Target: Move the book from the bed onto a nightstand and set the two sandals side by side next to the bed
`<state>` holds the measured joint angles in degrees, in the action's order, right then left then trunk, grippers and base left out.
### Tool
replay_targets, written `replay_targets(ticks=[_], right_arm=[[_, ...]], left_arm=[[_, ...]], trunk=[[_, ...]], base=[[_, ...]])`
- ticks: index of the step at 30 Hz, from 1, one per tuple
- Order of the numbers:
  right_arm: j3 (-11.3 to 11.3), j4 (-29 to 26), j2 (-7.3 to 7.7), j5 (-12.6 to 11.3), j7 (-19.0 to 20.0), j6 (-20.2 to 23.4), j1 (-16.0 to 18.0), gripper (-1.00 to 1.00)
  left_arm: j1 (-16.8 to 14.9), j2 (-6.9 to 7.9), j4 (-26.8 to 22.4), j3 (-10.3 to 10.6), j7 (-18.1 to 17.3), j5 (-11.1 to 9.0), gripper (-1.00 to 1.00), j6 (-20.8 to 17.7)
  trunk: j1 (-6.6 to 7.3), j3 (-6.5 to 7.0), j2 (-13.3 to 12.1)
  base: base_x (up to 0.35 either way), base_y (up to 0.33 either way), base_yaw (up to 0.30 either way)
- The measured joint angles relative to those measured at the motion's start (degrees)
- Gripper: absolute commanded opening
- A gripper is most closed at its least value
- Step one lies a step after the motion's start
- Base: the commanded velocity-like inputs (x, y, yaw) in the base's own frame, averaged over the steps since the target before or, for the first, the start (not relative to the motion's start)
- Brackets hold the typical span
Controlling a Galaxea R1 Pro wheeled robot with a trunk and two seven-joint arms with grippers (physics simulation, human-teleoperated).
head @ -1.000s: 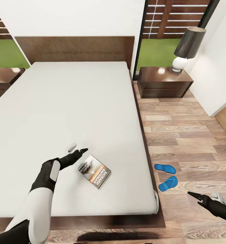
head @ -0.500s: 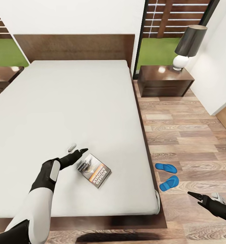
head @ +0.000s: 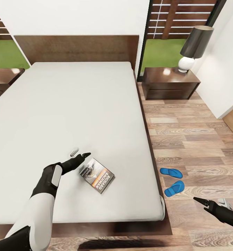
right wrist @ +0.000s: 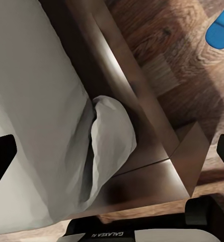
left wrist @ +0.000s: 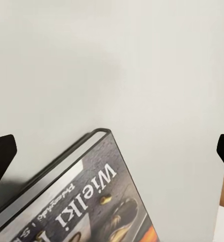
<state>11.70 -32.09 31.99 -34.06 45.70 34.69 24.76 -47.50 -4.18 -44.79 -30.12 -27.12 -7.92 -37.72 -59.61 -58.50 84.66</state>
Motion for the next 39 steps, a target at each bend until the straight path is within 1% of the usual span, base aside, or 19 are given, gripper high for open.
replay_targets(ticks=[1, 9, 24, 32, 39], right_arm=[[-0.01, 0.00, 0.00, 0.00, 0.00, 0.00, 0.00, 1.00], [-0.02, 0.00, 0.00, 0.01, -0.04, 0.00, 0.00, 1.00], [-0.03, 0.00, 0.00, 0.00, -0.01, 0.00, 0.00, 1.00], [-0.01, 0.00, 0.00, 0.01, -0.02, 0.00, 0.00, 1.00], [-0.02, 0.00, 0.00, 0.00, 0.00, 0.00, 0.00, 1.00]], left_arm=[[0.00, -0.01, 0.00, 0.00, 0.00, 0.00, 1.00, 0.00], [0.00, -0.05, 0.00, 0.00, 0.00, 0.01, 1.00, 0.00], [0.00, -0.01, 0.00, 0.00, 0.00, 0.00, 1.00, 0.00], [0.00, 0.00, 0.00, 0.00, 0.00, 0.02, 1.00, 0.00], [0.00, 0.00, 0.00, 0.00, 0.00, 0.00, 1.00, 0.00]], trunk=[[0.00, 0.00, 0.00], [-1.75, -1.43, 3.19], [-1.76, -1.44, 3.21], [-3.51, -2.87, 6.40], [-3.52, -2.87, 6.42]], base=[[0.000, 0.000, 0.000], [0.000, 0.000, 0.000], [0.000, 0.000, 0.000], [0.000, 0.000, 0.000], [0.000, 0.000, 0.000]])
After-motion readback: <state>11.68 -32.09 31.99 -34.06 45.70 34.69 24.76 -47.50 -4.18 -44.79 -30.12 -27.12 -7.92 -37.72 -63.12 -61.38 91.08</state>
